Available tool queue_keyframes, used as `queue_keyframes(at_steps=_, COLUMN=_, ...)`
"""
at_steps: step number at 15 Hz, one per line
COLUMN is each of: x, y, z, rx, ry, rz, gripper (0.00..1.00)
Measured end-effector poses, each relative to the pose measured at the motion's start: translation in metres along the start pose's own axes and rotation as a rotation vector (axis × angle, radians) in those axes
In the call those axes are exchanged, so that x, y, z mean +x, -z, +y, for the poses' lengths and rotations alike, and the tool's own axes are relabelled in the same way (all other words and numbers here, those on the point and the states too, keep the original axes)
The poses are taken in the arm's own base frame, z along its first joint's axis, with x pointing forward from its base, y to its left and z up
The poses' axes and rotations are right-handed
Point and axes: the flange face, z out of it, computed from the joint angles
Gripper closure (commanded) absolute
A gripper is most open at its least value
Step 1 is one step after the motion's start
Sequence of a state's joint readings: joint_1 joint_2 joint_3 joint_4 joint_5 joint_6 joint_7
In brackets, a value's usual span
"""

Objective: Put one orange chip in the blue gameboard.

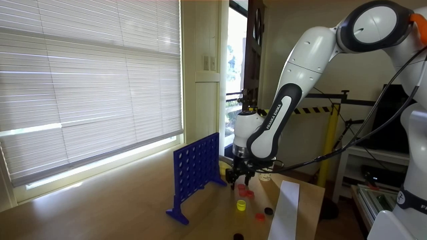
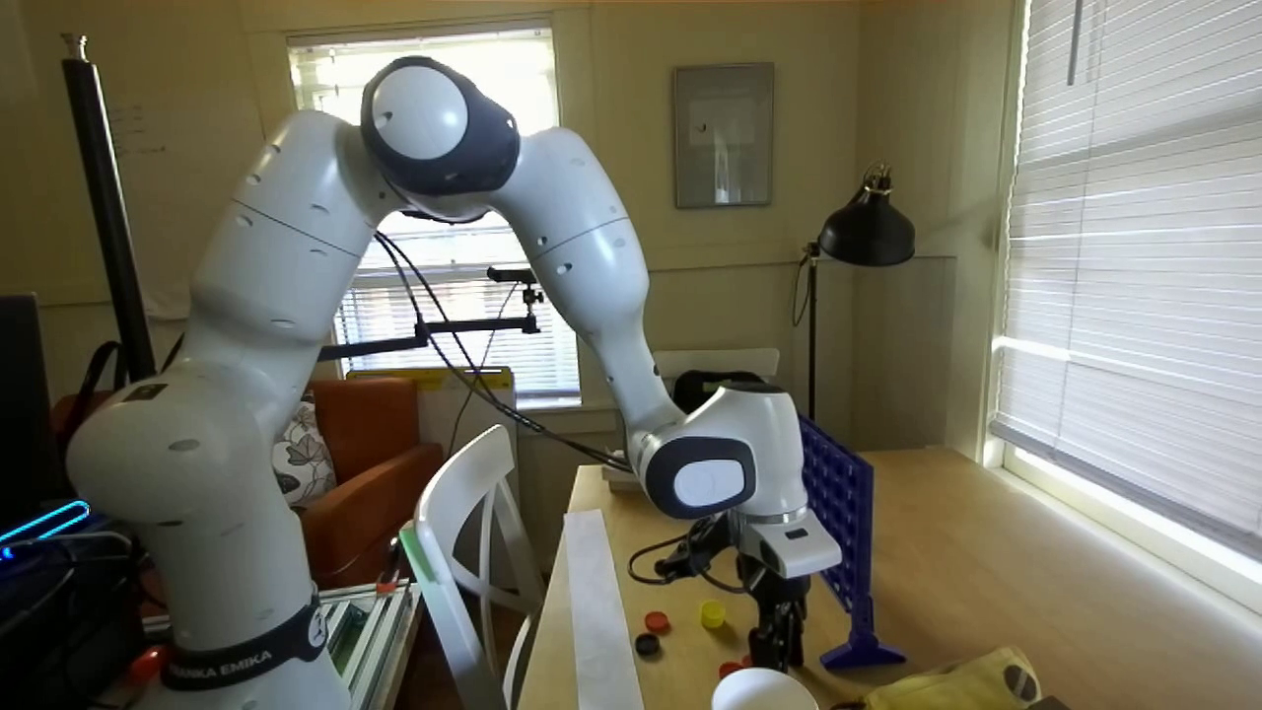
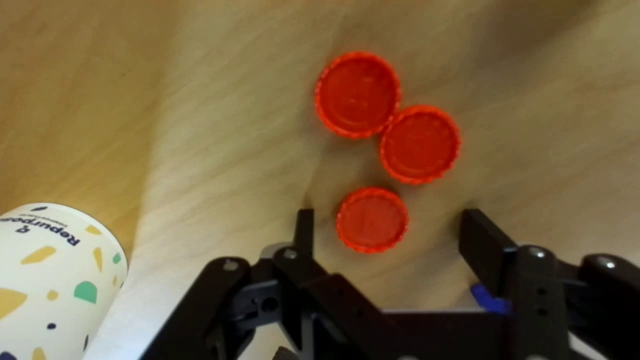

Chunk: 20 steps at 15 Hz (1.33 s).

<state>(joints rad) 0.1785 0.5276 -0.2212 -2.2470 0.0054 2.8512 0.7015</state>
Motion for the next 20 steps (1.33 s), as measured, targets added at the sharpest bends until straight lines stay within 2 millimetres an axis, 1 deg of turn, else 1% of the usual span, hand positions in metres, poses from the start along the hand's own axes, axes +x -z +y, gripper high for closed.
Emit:
queue_keyframes(at_steps=1, x=0.000, y=0.000, z=-0.001, rx=0.000, ry=0.001, rz=-0.001, gripper=0.44)
queue_keyframes(at_steps=2, x=0.000, y=0.001, z=-0.002, rx=-0.001, ry=0.002, rz=-0.001, gripper=0.57)
queue_keyframes(at_steps=5, x=0.002, y=0.005, z=-0.006, rx=0.000, ry=0.004, rz=-0.005, gripper=0.82)
queue_keyframes(at_steps=6, x=0.002, y=0.006, z=-0.006, rx=-0.001, ry=0.004, rz=-0.007, gripper=0.88)
queue_keyframes(at_steps=7, x=0.003, y=0.006, z=-0.007, rx=-0.002, ry=0.004, rz=-0.009, gripper=0.90)
queue_keyframes(at_steps=11, x=0.004, y=0.006, z=-0.003, rx=-0.016, ry=-0.002, rz=-0.024, gripper=0.90)
queue_keyframes(at_steps=13, x=0.009, y=0.008, z=0.003, rx=-0.024, ry=-0.011, rz=-0.002, gripper=0.90)
queue_keyframes(at_steps=14, x=0.015, y=0.015, z=0.009, rx=-0.015, ry=-0.024, rz=0.044, gripper=0.90)
queue_keyframes(at_steps=16, x=0.025, y=0.040, z=0.025, rx=0.011, ry=-0.046, rz=0.157, gripper=0.90)
queue_keyframes(at_steps=18, x=0.028, y=0.067, z=0.041, rx=0.032, ry=-0.056, rz=0.266, gripper=0.90)
queue_keyframes(at_steps=20, x=0.031, y=0.090, z=0.054, rx=0.067, ry=-0.063, rz=0.365, gripper=0.90)
